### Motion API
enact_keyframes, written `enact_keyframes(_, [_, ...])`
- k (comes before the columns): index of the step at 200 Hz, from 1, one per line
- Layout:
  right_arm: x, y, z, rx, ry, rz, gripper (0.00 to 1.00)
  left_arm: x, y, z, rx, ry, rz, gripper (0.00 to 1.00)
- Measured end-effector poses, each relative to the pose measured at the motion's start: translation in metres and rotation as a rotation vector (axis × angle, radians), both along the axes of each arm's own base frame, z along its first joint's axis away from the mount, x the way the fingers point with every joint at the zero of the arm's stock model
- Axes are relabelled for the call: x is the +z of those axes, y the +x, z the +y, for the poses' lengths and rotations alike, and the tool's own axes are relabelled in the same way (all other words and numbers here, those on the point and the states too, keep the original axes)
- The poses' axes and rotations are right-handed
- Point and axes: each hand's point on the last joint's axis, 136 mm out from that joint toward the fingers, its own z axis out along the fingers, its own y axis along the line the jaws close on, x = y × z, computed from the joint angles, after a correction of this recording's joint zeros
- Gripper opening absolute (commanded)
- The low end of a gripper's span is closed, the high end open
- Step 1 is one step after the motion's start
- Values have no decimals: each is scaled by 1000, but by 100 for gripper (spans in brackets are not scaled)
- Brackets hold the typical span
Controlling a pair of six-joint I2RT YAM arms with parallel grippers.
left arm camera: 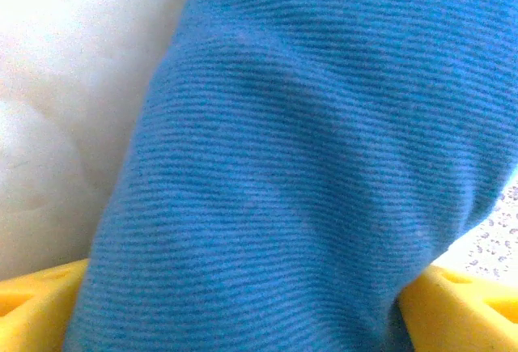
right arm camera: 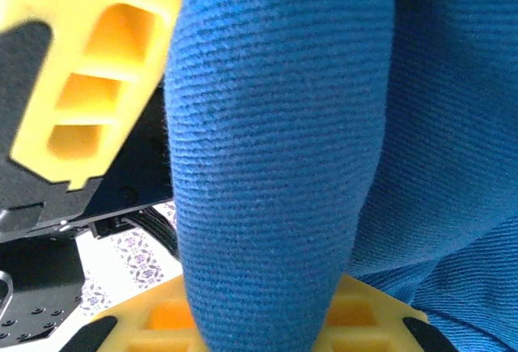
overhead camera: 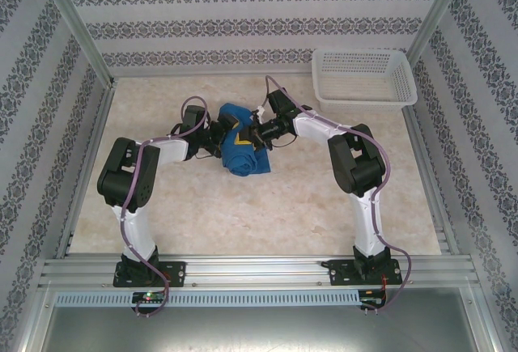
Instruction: Roll up the long pants
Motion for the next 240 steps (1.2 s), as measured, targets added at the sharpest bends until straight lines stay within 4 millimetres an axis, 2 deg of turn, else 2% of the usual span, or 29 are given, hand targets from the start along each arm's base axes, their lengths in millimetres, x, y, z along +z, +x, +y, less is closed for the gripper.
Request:
enact_keyframes(21, [0,0,0,-1,0,3,0,4,1,-4,2,-17,-4,30])
enact_keyframes(44, [0,0,0,-2,0,0,0,2,1,-5,-1,-18,-1,0])
enact_keyframes(64, [-1,0,0,1,0,-5,0,3,1,-5,-4,-14,2,0])
enact_keyframes(67, [-1,0,0,1,0,-5,2,3,1,-5,-5,-13,3,0])
enact_keyframes(80, [-1,-1,-1,7,-3,-15,36,4,1,-5,-13,-2,8,0])
enact_keyframes(85, [-1,-1,-1,10,-7,-21,45,4,2,-5,-18,4,10,0])
enact_keyframes(92, [-1,-3,-3,20,-15,-28,55,6,1,-7,-33,15,14,0])
enact_keyframes(98, [0,-4,-3,32,-20,-39,58,7,1,-9,-48,29,13,0])
enact_keyframes(126, [12,-11,-10,82,-102,-120,60,20,-2,-20,-134,120,18,0])
enact_keyframes(166, [41,-9,-41,89,-327,-303,62,55,-1,-19,-249,295,-2,0])
enact_keyframes(182, [54,-9,-55,87,-418,-368,59,70,-1,-14,-280,357,-15,0])
enact_keyframes(194, [62,-11,-62,90,-474,-407,53,77,-1,-11,-300,392,-24,0])
enact_keyframes(213, [73,-20,-67,107,-541,-471,47,77,-4,-6,-327,440,-24,0])
enact_keyframes(240, [80,-27,-68,144,-608,-558,52,58,-11,-1,-380,489,15,0])
